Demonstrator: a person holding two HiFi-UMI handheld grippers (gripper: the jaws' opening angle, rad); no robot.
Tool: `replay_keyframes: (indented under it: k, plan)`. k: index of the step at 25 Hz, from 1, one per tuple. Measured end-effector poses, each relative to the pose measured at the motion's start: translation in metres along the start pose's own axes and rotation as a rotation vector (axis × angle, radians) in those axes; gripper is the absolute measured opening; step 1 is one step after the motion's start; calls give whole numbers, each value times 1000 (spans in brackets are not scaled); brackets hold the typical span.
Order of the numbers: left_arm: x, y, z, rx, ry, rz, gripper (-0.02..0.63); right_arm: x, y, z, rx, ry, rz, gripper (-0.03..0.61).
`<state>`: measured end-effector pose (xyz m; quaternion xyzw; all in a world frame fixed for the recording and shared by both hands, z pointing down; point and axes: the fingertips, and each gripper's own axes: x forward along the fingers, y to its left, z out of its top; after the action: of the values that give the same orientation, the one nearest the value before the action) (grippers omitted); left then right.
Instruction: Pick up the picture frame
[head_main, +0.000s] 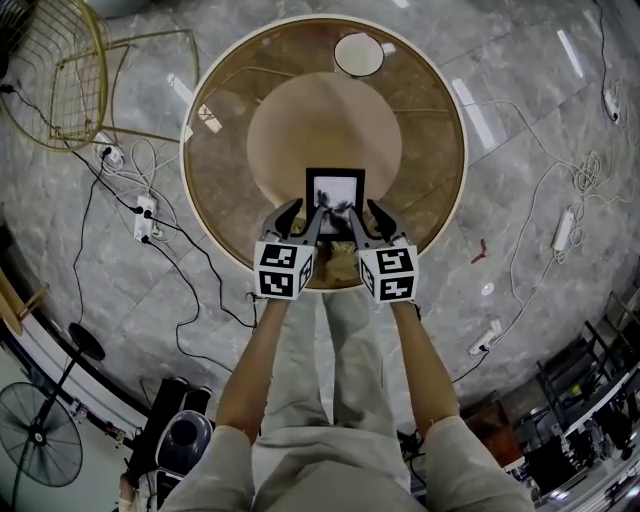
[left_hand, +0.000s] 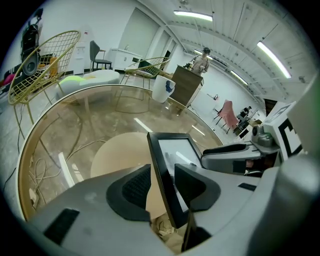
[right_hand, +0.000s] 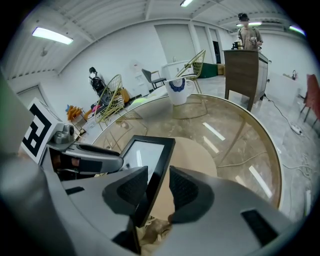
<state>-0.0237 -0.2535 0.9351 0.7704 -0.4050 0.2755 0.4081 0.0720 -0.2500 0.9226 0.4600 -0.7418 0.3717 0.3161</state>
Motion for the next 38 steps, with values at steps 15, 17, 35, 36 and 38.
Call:
replay_keyframes:
  k: [15, 17, 35, 36, 38]
  plan:
    - [0, 1, -1, 15, -18, 46, 120, 5, 5, -11, 69, 10, 28, 97]
    - [1, -1, -1, 11, -15, 44, 107, 5, 4, -11, 80, 8, 27, 100]
    - [-9, -3, 1, 0, -55, 70, 81, -3, 6, -8, 83, -20, 4, 84]
    - [-11, -4, 2, 4, -58, 69, 80, -4, 7, -8, 84, -22, 0, 83]
    - [-13, -6, 4, 10, -67, 67, 80, -7, 6, -7, 86, -27, -7, 83]
